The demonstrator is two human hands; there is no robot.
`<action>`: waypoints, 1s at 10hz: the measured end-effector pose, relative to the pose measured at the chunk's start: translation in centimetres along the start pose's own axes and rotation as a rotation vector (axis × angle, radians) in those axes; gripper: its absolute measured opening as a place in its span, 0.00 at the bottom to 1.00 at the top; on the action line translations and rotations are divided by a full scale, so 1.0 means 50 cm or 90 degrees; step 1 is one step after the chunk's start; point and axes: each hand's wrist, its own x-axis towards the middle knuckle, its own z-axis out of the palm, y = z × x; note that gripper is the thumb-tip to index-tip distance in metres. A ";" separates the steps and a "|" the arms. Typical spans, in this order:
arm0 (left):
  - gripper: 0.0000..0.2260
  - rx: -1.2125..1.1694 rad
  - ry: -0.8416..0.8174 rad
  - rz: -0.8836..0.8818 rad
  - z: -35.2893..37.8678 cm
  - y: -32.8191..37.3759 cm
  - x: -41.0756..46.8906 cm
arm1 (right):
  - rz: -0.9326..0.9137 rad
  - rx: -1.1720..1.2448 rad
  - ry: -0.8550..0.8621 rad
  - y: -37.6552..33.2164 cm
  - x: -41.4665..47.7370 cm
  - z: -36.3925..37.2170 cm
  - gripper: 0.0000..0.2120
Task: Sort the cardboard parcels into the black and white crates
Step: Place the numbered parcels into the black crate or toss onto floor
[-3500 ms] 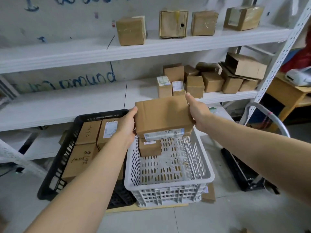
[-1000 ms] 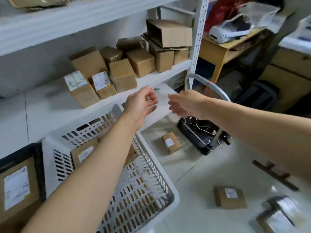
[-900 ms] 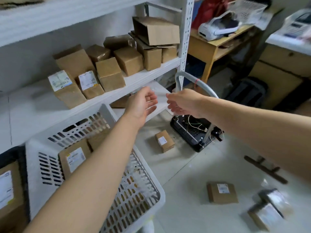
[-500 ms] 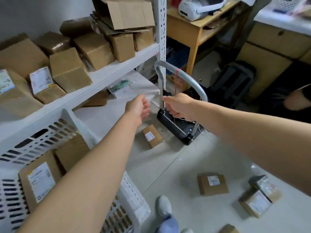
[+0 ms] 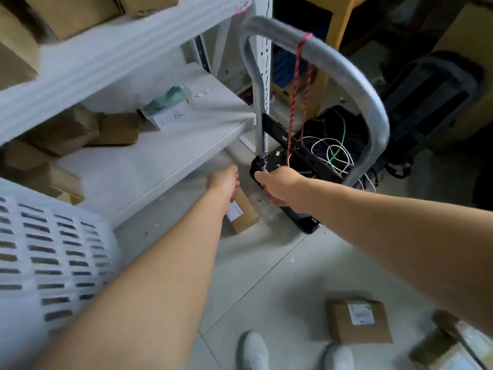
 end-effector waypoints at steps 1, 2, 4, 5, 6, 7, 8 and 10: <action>0.13 0.018 0.024 -0.016 0.029 -0.091 0.084 | -0.007 -0.047 -0.033 0.082 0.107 0.029 0.17; 0.07 0.013 0.055 -0.015 0.040 -0.187 0.175 | 0.001 -0.062 -0.055 0.156 0.198 0.068 0.17; 0.08 0.076 0.045 -0.025 0.031 -0.330 0.327 | 0.046 0.008 -0.046 0.276 0.356 0.161 0.15; 0.09 0.103 0.033 0.005 0.028 -0.387 0.408 | 0.065 0.042 -0.033 0.335 0.444 0.210 0.11; 0.08 0.150 0.041 0.027 0.028 -0.433 0.484 | 0.096 0.082 -0.028 0.388 0.527 0.257 0.14; 0.07 0.215 0.048 0.066 0.038 -0.474 0.565 | 0.124 0.130 -0.039 0.437 0.599 0.296 0.13; 0.14 0.275 0.008 0.084 0.059 -0.516 0.629 | 0.142 0.176 -0.053 0.477 0.661 0.324 0.12; 0.15 0.454 0.033 0.170 0.095 -0.549 0.744 | 0.167 0.201 -0.051 0.532 0.752 0.357 0.12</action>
